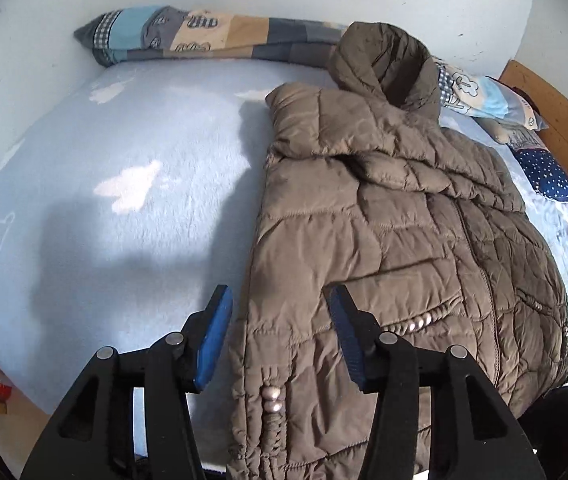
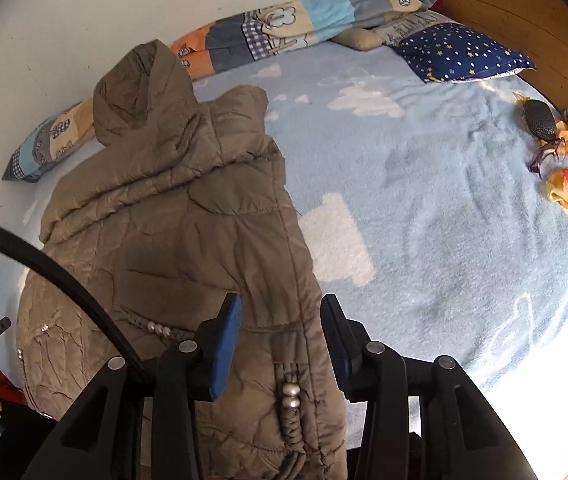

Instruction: Fold large clothes

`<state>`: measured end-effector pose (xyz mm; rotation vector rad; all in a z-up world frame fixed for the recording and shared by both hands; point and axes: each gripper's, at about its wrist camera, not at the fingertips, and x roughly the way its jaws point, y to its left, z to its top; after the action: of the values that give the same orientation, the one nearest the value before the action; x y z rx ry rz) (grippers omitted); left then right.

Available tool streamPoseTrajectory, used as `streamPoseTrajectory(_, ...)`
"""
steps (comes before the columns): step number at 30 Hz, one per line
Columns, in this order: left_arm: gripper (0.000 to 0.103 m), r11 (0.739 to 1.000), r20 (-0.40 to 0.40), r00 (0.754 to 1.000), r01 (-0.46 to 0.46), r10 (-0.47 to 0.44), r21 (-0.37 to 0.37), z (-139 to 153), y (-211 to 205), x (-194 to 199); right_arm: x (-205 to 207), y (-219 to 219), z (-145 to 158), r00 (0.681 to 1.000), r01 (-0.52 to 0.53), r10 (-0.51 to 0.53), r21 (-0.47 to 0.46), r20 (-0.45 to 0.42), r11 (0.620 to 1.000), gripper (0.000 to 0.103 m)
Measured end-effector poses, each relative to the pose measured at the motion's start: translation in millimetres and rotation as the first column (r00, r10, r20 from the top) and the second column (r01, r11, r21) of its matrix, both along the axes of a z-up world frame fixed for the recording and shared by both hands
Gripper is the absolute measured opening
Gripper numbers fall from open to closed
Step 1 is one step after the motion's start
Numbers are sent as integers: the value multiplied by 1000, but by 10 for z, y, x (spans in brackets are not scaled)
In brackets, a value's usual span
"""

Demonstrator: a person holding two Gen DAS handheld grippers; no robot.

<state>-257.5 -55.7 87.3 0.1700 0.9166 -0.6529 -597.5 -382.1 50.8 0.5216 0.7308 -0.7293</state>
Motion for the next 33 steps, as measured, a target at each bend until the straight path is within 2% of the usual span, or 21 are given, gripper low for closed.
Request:
streamPoseTrajectory(3, 54, 998, 89, 995, 51, -49, -22, 273, -239, -73, 274, 128, 120, 998, -63, 65, -48, 24, 997, 45)
streamPoseTrajectory(8, 58, 988, 182, 976, 133, -116, -83, 709, -665, -240, 702, 468, 423, 977, -178, 196, -177, 89, 968, 45)
streamPoseTrajectory(13, 61, 971, 245, 958, 188, -148, -146, 1126, -1023, -454, 991, 676, 836, 944, -211, 275, -304, 185, 929, 45)
streamPoseTrajectory(16, 70, 962, 277, 947, 216, -165, -165, 1307, -1172, -623, 1102, 724, 974, 925, -219, 302, -330, 229, 918, 45)
streamPoseTrajectory(17, 71, 960, 284, 943, 227, -174, -166, 1344, -1228, -678, 1127, 730, 977, 918, -226, 313, -329, 242, 917, 49)
streamPoseTrajectory(20, 71, 956, 293, 932, 260, -213, -133, 1350, -1422, -806, 1169, 730, 884, 914, -238, 322, -316, 246, 918, 50)
streamPoseTrajectory(25, 72, 957, 288, 924, 282, -253, -65, 1138, -1701, -769, 1200, 639, 698, 915, -260, 326, -271, 236, 927, 50)
streamPoseTrajectory(29, 72, 959, 276, 926, 280, -257, -48, 971, -1914, -488, 1154, 475, 613, 929, -234, 288, -234, 232, 944, 51)
streamPoseTrajectory(33, 72, 965, 271, 933, 260, -239, -42, 821, -2168, -47, 1149, 278, 546, 944, -192, 236, -195, 230, 962, 51)
